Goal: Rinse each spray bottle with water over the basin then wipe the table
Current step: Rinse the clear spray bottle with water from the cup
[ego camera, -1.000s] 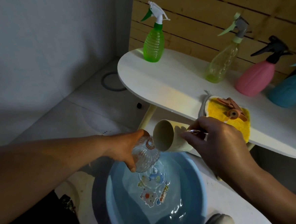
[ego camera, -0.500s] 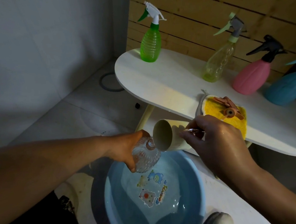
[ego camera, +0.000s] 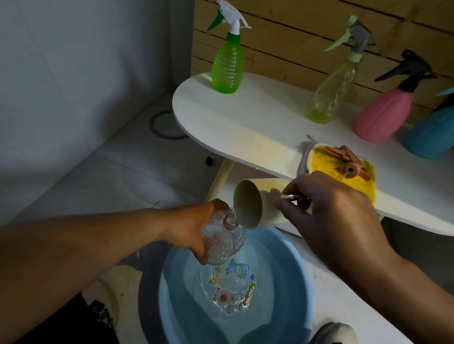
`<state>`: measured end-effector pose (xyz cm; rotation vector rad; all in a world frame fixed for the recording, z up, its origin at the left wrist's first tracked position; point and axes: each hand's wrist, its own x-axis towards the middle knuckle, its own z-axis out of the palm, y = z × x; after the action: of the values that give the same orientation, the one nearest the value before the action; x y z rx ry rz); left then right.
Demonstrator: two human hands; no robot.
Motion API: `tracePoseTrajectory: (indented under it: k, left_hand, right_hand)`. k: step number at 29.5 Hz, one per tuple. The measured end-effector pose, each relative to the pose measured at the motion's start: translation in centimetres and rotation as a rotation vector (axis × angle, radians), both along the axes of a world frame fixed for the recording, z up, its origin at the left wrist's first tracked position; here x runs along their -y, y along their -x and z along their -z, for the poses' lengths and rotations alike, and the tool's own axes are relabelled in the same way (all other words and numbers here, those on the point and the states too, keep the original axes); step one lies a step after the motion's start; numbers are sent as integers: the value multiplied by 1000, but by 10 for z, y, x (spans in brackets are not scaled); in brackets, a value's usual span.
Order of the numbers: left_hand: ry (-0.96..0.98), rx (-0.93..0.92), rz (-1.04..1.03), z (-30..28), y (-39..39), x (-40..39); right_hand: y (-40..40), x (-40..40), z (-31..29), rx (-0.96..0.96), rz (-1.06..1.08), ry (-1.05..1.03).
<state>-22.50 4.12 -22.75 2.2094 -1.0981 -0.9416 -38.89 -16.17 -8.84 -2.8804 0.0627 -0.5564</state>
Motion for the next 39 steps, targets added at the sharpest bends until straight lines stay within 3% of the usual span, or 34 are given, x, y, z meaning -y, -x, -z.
tracePoseTrajectory:
  k: [39]
  left_hand:
    - [-2, -35, -14, -2, 4, 3]
  right_hand:
    - [11, -11, -5, 62, -128, 272]
